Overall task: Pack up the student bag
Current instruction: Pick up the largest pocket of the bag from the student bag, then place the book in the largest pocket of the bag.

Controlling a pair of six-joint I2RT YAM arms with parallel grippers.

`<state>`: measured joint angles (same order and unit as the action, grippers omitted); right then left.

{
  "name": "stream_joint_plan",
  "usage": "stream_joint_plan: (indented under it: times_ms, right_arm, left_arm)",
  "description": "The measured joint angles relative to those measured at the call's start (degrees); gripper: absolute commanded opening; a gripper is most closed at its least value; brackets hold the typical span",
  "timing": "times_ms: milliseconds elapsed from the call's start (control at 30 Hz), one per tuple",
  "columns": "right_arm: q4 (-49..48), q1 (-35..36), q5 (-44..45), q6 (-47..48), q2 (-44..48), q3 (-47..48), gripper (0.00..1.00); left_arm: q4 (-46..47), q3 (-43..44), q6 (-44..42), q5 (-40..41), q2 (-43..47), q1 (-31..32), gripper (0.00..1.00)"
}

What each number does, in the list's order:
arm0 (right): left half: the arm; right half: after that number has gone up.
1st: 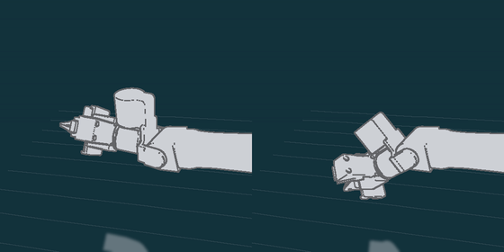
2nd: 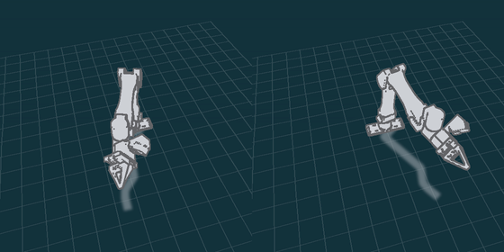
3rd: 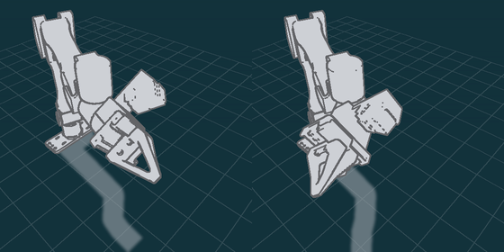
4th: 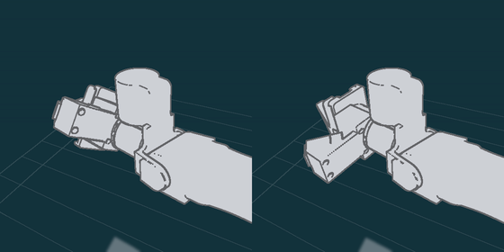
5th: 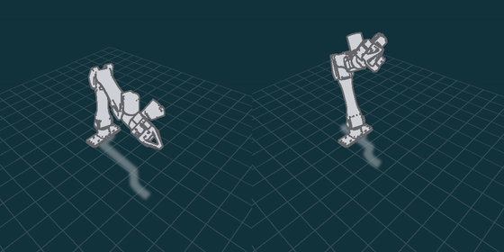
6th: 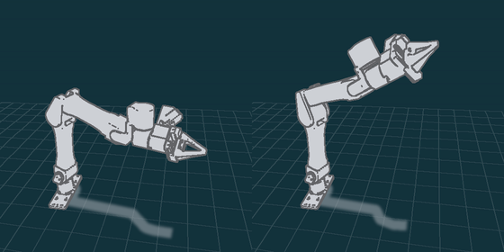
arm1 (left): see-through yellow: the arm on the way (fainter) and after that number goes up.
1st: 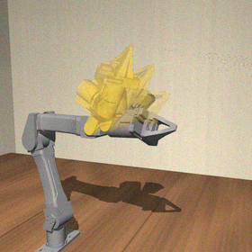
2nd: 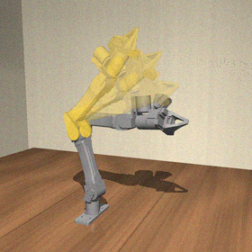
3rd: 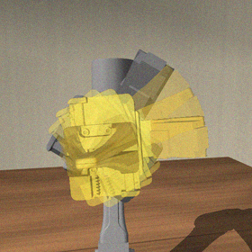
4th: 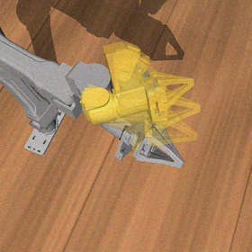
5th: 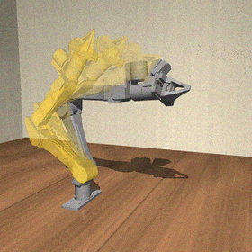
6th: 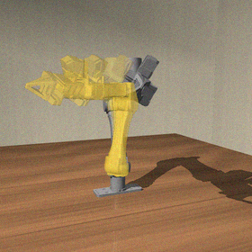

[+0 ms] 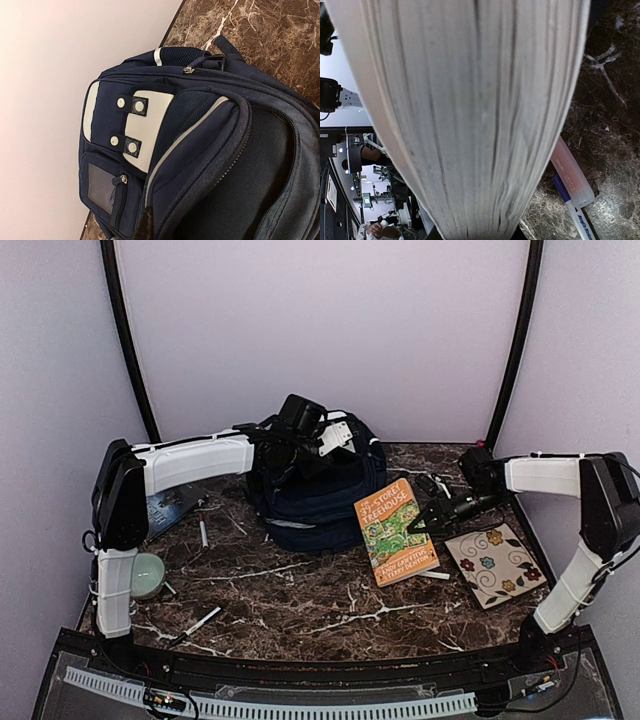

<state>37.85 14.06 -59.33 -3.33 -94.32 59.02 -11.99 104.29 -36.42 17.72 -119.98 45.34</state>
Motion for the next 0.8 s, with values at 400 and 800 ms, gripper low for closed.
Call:
stream_joint_plan:
  times_ms: [400,800]
  right_arm:
    - [-0.2,4.6,-0.1,2.0,-0.8,-1.9,0.0]
    - [6.8,4.9,-8.0,10.1,-14.1,6.8,0.0]
  left_arm:
    - [-1.6,3.3,0.6,-0.6,0.0,-0.5,0.0]
    - [-5.0,3.1,3.1,-3.2,3.7,-0.6,0.0]
